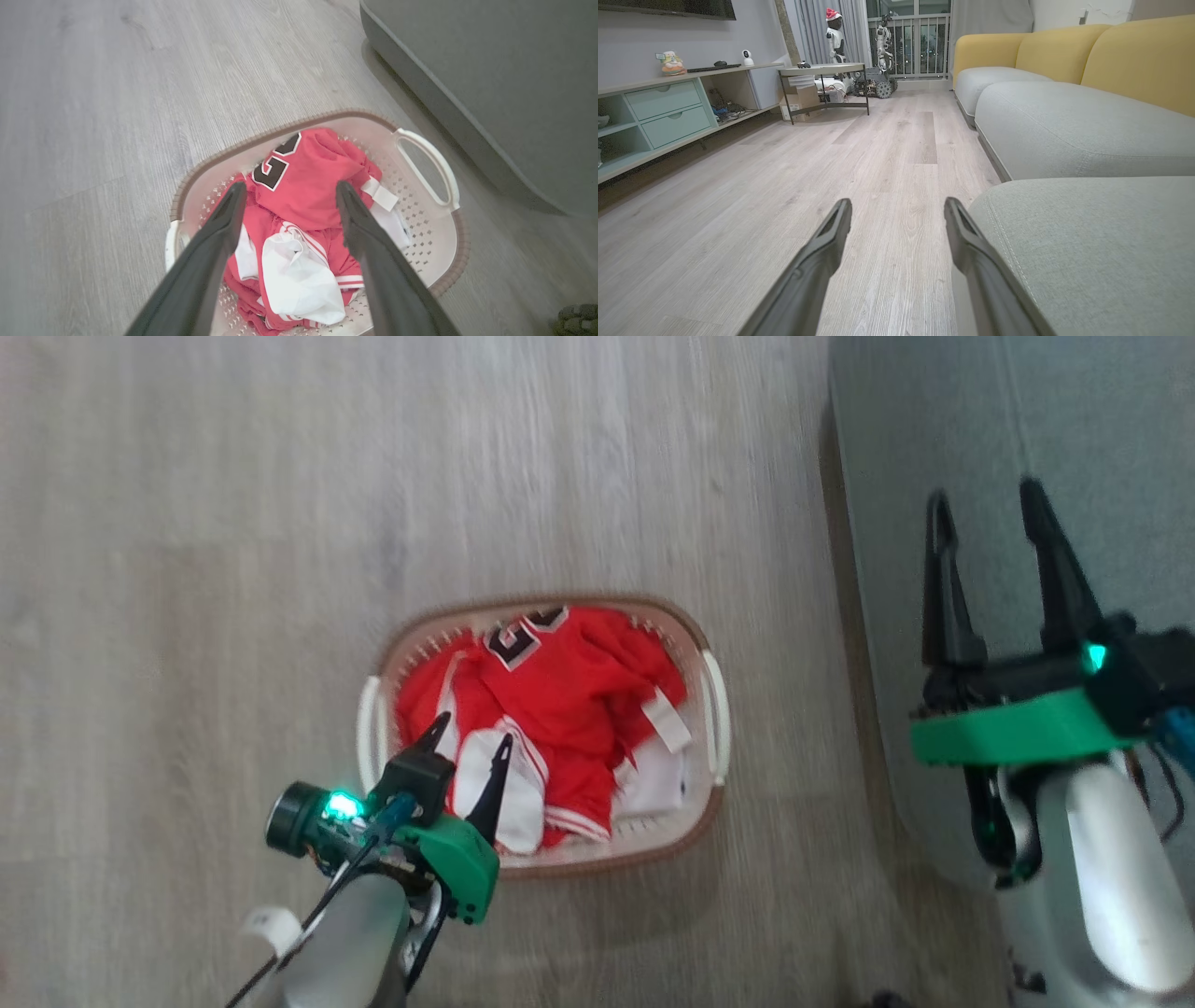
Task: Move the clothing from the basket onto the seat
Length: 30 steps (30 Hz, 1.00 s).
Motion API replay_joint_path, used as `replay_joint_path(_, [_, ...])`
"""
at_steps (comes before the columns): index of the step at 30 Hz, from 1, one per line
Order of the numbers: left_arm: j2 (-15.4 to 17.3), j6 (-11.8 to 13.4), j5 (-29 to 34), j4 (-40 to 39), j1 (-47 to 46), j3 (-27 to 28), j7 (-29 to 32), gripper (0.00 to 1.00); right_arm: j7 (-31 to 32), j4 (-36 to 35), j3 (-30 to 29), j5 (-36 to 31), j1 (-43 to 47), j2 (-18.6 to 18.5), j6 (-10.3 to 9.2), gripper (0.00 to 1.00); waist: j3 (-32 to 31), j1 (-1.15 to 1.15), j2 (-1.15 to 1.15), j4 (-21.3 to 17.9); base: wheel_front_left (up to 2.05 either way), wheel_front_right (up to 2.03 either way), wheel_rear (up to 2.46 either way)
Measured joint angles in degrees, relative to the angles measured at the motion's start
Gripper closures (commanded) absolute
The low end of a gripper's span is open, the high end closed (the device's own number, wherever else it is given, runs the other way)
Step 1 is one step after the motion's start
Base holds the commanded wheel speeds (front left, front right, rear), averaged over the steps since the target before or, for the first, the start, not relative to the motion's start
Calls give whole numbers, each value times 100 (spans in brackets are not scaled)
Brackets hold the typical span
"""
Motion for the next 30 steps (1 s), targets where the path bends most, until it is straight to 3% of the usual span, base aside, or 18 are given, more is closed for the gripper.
replay_joint_path(18, [237,25,311,2505,-1650,-278,-8,0,-1,-210,464,316,-815,-30,1,0,1617,0,0,-859,0,0,0])
replay_joint_path(30, [277,520,398,3279,-2198,-382,107,0,-2,-270,578,463,-1013,-31,0,0,1982,-1,0,-1090,0,0,0])
